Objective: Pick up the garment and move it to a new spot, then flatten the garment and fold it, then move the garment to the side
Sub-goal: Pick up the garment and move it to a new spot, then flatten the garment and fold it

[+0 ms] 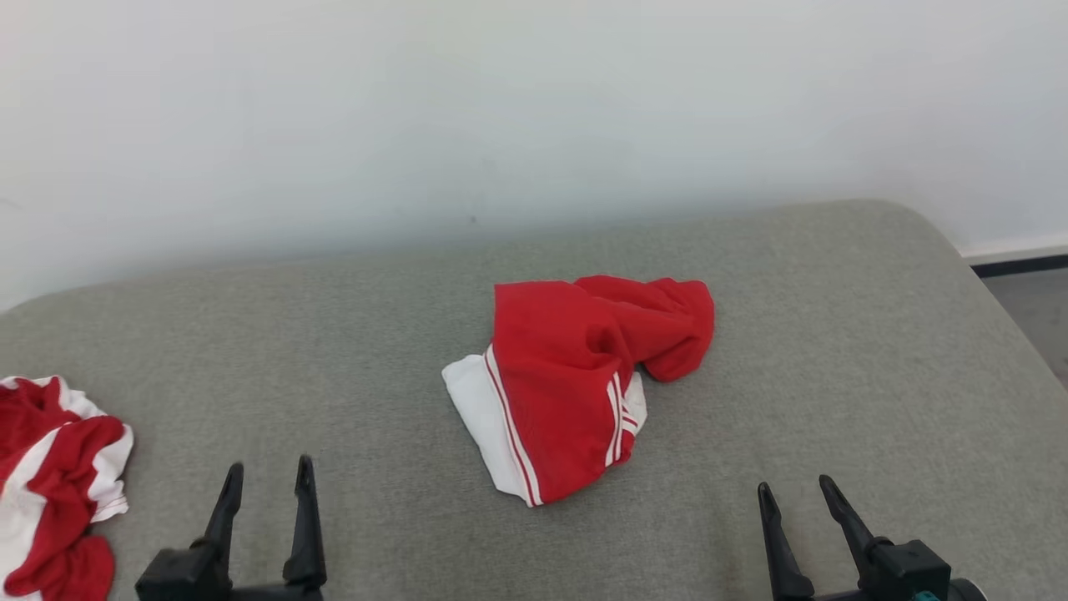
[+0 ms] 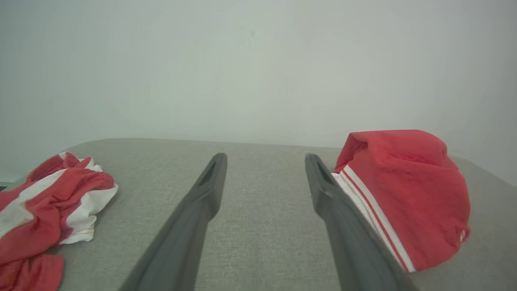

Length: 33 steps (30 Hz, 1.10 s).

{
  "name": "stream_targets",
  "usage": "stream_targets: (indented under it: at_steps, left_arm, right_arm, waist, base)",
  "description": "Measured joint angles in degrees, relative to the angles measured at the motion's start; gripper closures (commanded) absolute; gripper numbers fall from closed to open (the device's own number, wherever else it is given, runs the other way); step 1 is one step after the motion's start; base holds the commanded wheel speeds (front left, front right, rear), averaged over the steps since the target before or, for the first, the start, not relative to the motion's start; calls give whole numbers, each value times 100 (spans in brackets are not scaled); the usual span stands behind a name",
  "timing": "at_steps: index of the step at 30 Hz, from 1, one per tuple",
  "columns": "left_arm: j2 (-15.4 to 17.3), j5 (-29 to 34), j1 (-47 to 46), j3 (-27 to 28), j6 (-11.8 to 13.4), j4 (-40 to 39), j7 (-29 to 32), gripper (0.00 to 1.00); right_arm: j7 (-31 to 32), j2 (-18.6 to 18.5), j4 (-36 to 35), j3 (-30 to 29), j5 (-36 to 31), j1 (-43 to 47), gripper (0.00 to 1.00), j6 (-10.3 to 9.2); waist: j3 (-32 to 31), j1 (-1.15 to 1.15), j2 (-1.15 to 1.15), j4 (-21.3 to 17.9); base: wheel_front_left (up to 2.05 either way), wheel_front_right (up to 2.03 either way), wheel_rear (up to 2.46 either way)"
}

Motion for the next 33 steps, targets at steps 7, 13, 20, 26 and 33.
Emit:
stream_targets:
  at_steps: [7, 13, 20, 26, 33]
  left_arm:
    - [-3, 200, 514, 337, -114, -45, 0, 0]
    - [-65, 249, 832, 297, 9, -178, 0, 0]
    - [-82, 170, 900, 280, 51, -142, 0, 0]
    - [-86, 165, 860, 288, 0, -51, 0, 0]
    - [-88, 221, 759, 174, -59, 35, 0, 0]
  right_arm:
    - [0, 2, 90, 20, 41, 87, 0, 0]
    - [-1, 1, 208, 76, 70, 32, 0, 0]
    - [-1, 1, 289, 125, 137, -117, 0, 0]
    - [0, 0, 325, 167, 201, -125, 0, 0]
    - [345, 2, 889, 679, 798, -786, 0, 0]
  waist:
    - [-178, 0, 0, 275]
    - [-256, 0, 0, 376]
    - [-246, 0, 0, 419]
    - [-221, 1, 0, 487]
    - [-121, 1, 0, 608]
  base:
    - [0, 0, 0]
    - [0, 0, 0]
    - [0, 0, 0]
    - [0, 0, 0]
    - [0, 0, 0]
